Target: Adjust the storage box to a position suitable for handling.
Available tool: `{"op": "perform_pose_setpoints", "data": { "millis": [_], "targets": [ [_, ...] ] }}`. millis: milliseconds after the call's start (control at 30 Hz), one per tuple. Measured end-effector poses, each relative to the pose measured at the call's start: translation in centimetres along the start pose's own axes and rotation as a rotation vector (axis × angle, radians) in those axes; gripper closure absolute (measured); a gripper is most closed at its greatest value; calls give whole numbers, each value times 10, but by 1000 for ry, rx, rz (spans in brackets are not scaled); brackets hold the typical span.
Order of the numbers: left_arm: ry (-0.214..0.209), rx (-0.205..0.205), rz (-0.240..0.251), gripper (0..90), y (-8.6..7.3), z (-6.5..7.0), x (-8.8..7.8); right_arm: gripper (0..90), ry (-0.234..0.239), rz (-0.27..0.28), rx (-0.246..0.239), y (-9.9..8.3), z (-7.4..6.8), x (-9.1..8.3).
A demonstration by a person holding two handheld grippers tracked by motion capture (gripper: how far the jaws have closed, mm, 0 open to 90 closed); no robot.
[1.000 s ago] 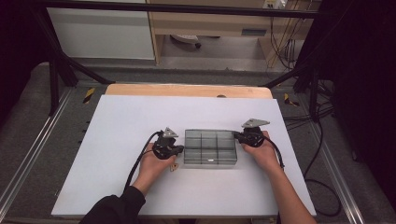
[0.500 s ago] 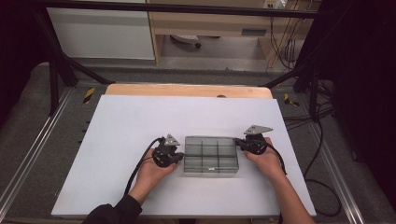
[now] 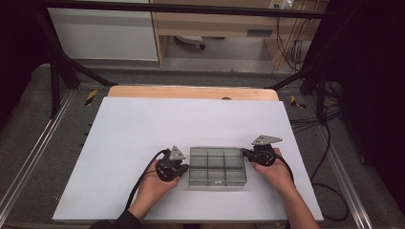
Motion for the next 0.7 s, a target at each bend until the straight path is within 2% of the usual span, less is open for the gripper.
{"op": "perform_pose_setpoints", "data": {
  "millis": [167, 533, 700],
  "targets": [
    [-11, -8, 11, 900, -6, 3, 0, 900, 5, -6, 8, -1, -3, 0],
    [-5, -10, 30, 900, -7, 1, 4, 900, 10, -4, 34, -10, -7, -4],
    [-11, -15, 87, 900, -12, 3, -4, 900, 9, 0, 42, -10, -7, -5]
  ]
}}
Point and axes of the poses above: each handheld gripper's, and its own axes: x roughly forward along the jaws, y roughly out of its top, z roughly to its right, the point moved 3 cm from there along x, roughly forward along the jaws, and after that the axes turned 14 degrees about -z, right-handed, at the moved point
